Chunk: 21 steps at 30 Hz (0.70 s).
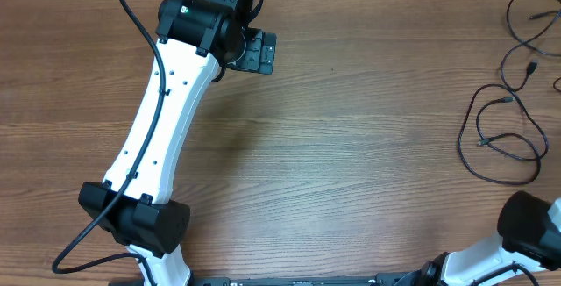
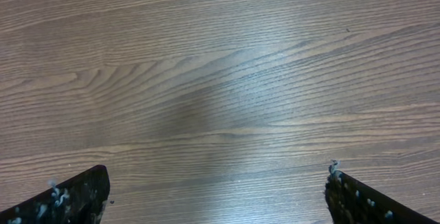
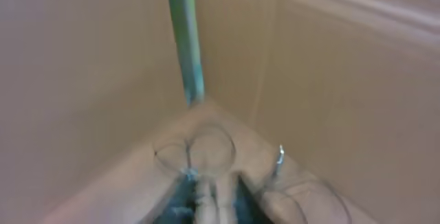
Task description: Untangle cables
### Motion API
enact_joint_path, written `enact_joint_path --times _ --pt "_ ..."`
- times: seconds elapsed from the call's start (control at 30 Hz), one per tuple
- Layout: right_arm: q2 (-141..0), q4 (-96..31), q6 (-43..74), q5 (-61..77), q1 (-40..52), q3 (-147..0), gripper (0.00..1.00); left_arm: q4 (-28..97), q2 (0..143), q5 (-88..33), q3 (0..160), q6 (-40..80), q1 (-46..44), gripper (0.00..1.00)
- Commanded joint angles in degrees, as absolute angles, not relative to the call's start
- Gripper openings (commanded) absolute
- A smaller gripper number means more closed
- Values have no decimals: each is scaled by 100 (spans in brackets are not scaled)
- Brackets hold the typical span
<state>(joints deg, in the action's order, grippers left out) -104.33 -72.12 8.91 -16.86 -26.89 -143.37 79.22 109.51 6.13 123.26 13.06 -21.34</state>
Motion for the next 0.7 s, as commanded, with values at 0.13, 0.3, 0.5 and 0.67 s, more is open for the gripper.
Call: enact_joint_path --times 0.13,0.3,0.5,0.67 --pt "-10394 -7861 2781 -86 -2674 -12755 80 7859 10927 569 12462 1181 -2102 100" --pt "-10394 -7334 3900 298 -2670 -11207 80 7887 10927 499 12462 1247 -2104 100" --pt "-10394 -5754 4530 508 -2663 -9205 81 7883 10927 290 12462 1247 -2104 100" --pt "-10396 -3492 4517 1310 -2611 -7815 85 7896 10927 290 12462 1245 -2104 100"
